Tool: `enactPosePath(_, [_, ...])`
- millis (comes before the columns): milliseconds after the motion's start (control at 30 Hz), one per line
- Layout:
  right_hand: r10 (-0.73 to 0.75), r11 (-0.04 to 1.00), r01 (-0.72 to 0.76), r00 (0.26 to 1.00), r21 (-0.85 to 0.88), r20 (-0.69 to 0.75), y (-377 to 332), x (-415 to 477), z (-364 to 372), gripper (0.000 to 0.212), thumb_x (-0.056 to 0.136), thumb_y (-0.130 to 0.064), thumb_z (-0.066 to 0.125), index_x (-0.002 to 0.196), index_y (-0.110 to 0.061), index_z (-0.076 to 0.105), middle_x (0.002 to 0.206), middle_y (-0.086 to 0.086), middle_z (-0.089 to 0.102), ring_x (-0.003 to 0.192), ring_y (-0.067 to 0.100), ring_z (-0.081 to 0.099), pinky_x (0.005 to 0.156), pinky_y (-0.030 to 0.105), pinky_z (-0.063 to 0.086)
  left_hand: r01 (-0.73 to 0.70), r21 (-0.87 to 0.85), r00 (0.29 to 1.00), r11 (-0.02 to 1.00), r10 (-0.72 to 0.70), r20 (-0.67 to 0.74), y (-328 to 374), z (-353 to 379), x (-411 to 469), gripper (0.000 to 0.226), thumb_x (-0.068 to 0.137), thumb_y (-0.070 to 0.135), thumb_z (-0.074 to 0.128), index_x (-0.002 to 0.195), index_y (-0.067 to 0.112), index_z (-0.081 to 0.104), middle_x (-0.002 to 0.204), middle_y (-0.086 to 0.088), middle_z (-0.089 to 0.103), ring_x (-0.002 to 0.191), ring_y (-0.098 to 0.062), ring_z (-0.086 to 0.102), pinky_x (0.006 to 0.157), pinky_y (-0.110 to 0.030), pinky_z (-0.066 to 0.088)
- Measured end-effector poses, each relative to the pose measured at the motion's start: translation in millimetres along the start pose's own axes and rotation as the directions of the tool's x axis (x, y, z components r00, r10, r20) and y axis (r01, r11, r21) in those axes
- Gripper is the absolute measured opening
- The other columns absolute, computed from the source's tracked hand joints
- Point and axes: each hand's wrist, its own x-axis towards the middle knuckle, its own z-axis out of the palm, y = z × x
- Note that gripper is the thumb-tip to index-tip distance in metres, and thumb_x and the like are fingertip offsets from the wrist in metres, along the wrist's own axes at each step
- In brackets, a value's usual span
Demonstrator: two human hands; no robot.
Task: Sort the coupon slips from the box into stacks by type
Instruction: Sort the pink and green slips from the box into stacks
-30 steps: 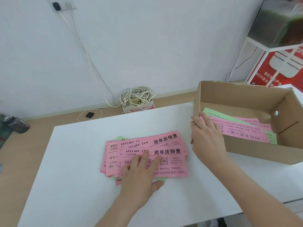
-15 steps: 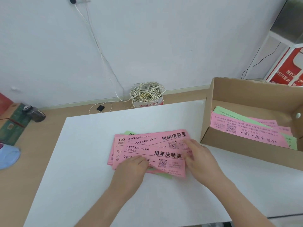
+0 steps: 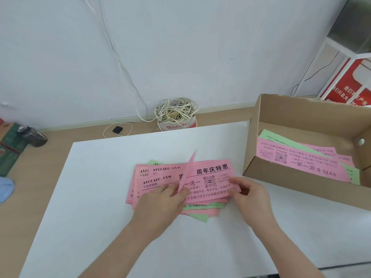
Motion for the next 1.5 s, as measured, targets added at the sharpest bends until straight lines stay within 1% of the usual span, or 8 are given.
enactPosePath(433, [0.219,0.620,-0.354,0.935,0.700,0.278,-16.5,-5.9,-6.3,0.018,0.092,-0.001,0.056,0.105,-0.001,0.069,0.079,0.010,0.070,0.061,0.012,0.060,0.054,0.018,0.051,0.035,-0.056,0.999,0.998,-0.036,-0.030,-7.4,-9.8,4.5,0.053,0.082,0.023,0.065,0.131,0.035,0.050,0.068,0.011,0.062,0.047,-0.016,0.055,0.035,-0.026,0.038])
enactPosePath(533, [0.131,0.835,-0.213,0.972,0.508,0.193,-17.3,-8.7,-3.5,0.017,0.096,-0.020,0.056,0.110,-0.025,0.064,0.097,-0.001,0.072,0.083,0.009,0.066,0.071,0.024,0.051,0.359,-0.383,0.919,0.851,-0.393,-0.013,-11.6,-18.0,3.1,0.085,0.094,0.015,0.050,0.133,0.067,-0.004,0.081,0.002,0.064,0.053,-0.020,0.048,0.054,-0.031,0.039])
enactPosePath(633, [-0.119,0.991,0.107,0.975,0.076,0.188,-14.6,-8.2,3.5,0.029,0.090,-0.016,0.064,0.107,-0.039,0.058,0.104,-0.020,0.066,0.100,-0.003,0.061,0.084,0.018,0.049,0.400,-0.531,0.840,0.747,-0.531,-0.115,-12.5,-12.7,0.2,0.085,0.094,0.012,0.050,0.133,0.067,-0.001,0.125,0.002,0.057,0.076,-0.022,0.056,0.066,-0.028,0.037])
enactPosePath(767, [-0.269,0.817,0.347,0.936,-0.461,0.228,-2.9,-2.3,16.3,0.059,0.085,-0.017,0.065,0.140,-0.023,0.045,0.136,-0.011,0.049,0.120,0.017,0.046,0.101,0.028,0.041,0.270,-0.362,0.935,0.892,-0.333,-0.124,-11.9,-4.9,-6.5,0.051,0.093,0.024,0.039,0.136,0.050,0.034,0.116,0.009,0.057,0.072,-0.011,0.053,0.050,-0.023,0.040])
enactPosePath(967, [-0.453,0.687,0.459,0.877,-0.564,0.162,-3.3,-6.1,14.7,0.048,0.072,0.001,0.072,0.118,-0.011,0.065,0.118,-0.001,0.066,0.096,0.029,0.061,0.080,0.035,0.051,0.111,-0.066,0.991,0.992,-0.115,-0.069,-13.2,-2.7,1.5,0.063,0.069,0.054,0.075,0.124,0.032,0.055,0.080,0.012,0.063,0.050,-0.011,0.055,0.040,-0.021,0.035])
enactPosePath(1233, [-0.056,0.997,0.050,0.992,0.058,0.110,-31.9,4.1,9.0,0.027,0.084,0.001,0.065,0.099,-0.018,0.075,0.080,-0.005,0.070,0.071,0.011,0.060,0.065,0.015,0.045,0.082,-0.012,0.993,0.997,-0.083,-0.089,-15.3,-7.7,11.5,0.053,0.070,0.068,0.059,0.102,0.026,0.066,0.045,0.007,0.047,0.035,-0.011,0.046,0.037,-0.019,0.029])
enactPosePath(1433, [0.143,0.585,-0.367,0.925,0.723,0.353,-61.8,9.1,11.5,0.018,0.086,0.008,0.058,0.100,0.004,0.069,0.088,0.017,0.071,0.069,0.019,0.064,0.061,0.018,0.056,0.175,-0.083,0.980,0.981,-0.181,-0.081,-12.1,-3.0,8.1,0.018,0.087,0.036,0.052,0.101,0.024,0.050,0.053,0.005,0.058,0.035,-0.021,0.047,0.033,-0.027,0.034])
enactPosePath(1500, [0.144,0.680,-0.301,0.949,0.668,0.281,-58.2,8.2,15.0,0.020,0.091,0.004,0.055,0.105,-0.003,0.067,0.093,0.011,0.074,0.079,0.021,0.069,0.071,0.024,0.058,0.348,-0.249,0.915,0.904,-0.385,-0.119,-13.4,-4.8,6.2,0.020,0.092,0.022,0.053,0.107,0.028,0.041,0.056,0.008,0.056,0.038,-0.024,0.046,0.039,-0.028,0.033])
